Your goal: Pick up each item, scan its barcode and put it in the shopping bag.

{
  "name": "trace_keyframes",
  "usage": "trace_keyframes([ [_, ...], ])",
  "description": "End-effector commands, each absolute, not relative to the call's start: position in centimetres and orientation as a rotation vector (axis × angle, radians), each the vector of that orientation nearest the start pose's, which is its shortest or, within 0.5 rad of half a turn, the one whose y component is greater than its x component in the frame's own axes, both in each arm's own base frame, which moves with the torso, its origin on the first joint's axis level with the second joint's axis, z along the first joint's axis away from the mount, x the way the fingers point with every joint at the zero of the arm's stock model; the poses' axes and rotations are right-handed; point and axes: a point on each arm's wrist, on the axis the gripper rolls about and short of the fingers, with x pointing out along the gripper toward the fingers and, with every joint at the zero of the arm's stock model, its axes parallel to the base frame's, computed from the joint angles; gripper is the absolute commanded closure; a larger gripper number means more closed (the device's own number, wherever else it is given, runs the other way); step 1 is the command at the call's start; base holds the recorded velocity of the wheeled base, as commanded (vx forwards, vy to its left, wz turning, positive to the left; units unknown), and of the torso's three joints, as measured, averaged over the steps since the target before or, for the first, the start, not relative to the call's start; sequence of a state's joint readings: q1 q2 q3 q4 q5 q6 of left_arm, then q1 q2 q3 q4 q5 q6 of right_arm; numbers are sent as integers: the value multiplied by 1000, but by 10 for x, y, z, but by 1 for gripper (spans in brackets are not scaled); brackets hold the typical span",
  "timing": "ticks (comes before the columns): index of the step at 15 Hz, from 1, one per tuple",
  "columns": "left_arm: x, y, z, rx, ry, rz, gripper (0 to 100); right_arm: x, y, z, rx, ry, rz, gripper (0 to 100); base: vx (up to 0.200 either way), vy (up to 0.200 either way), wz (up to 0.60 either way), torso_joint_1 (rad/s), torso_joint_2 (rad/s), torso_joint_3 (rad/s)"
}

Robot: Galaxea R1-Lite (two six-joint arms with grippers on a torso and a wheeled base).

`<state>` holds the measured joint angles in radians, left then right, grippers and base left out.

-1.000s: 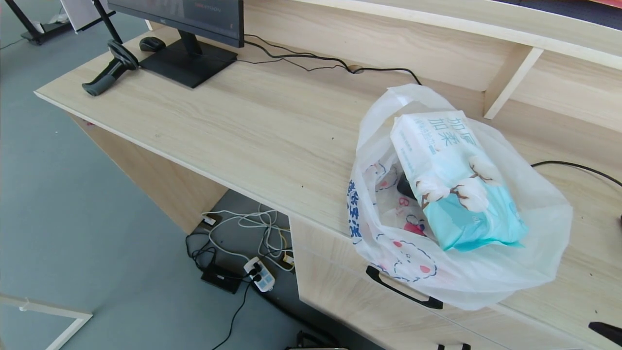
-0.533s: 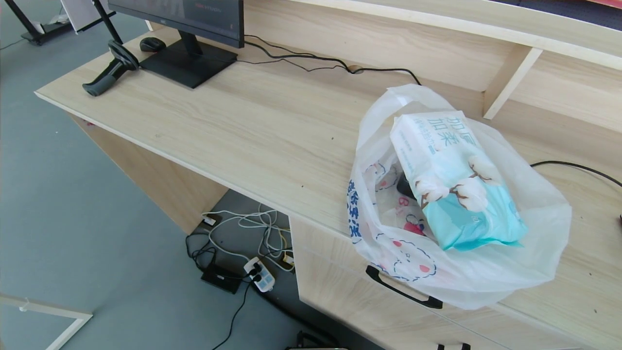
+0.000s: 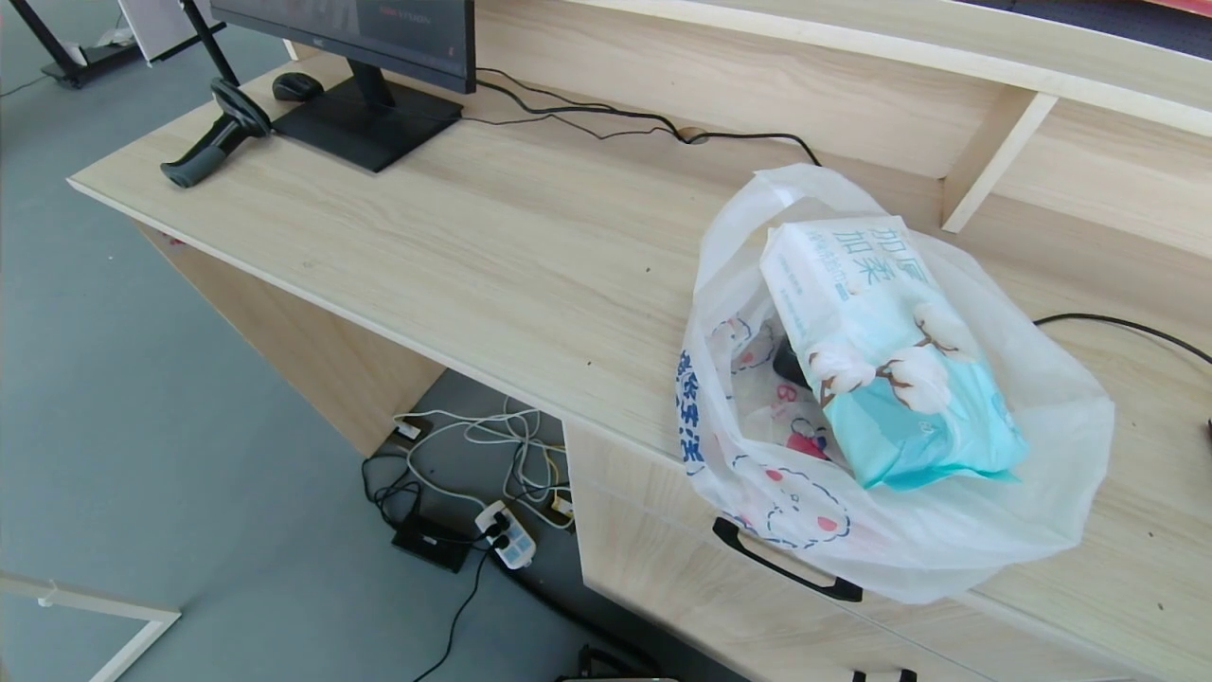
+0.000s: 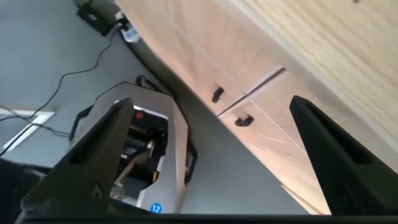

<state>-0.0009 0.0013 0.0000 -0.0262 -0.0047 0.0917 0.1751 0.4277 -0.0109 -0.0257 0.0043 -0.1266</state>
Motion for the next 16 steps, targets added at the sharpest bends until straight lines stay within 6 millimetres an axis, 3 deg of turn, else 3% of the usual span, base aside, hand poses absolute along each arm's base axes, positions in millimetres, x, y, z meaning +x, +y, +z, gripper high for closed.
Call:
trace_keyframes([
  [1,-23,0,78,91,-25,-5,0,1,0,84,-138,269,-34,0,0,0,0,0,0,0],
  [3,-23,0,78,92,-25,-5,0,-2,1,85,-93,230,-82,0,0,0,0,0,0,0],
  [6,-23,0,78,94,-25,-5,0,-17,4,83,-94,55,63,0,0,0,0,0,0,0],
  [8,-23,0,78,94,-25,-5,0,-16,2,83,-57,54,-26,0,0,0,0,0,0,0],
  [12,-23,0,78,94,-25,-5,0,-16,2,83,-46,50,-31,0,0,0,0,0,0,0],
  [14,-23,0,78,92,-25,-5,0,-16,2,83,56,33,-35,0,0,0,0,0,0,0],
  [16,-23,0,78,92,-25,-5,0,-16,2,83,19,33,-37,0,0,0,0,0,0,0],
])
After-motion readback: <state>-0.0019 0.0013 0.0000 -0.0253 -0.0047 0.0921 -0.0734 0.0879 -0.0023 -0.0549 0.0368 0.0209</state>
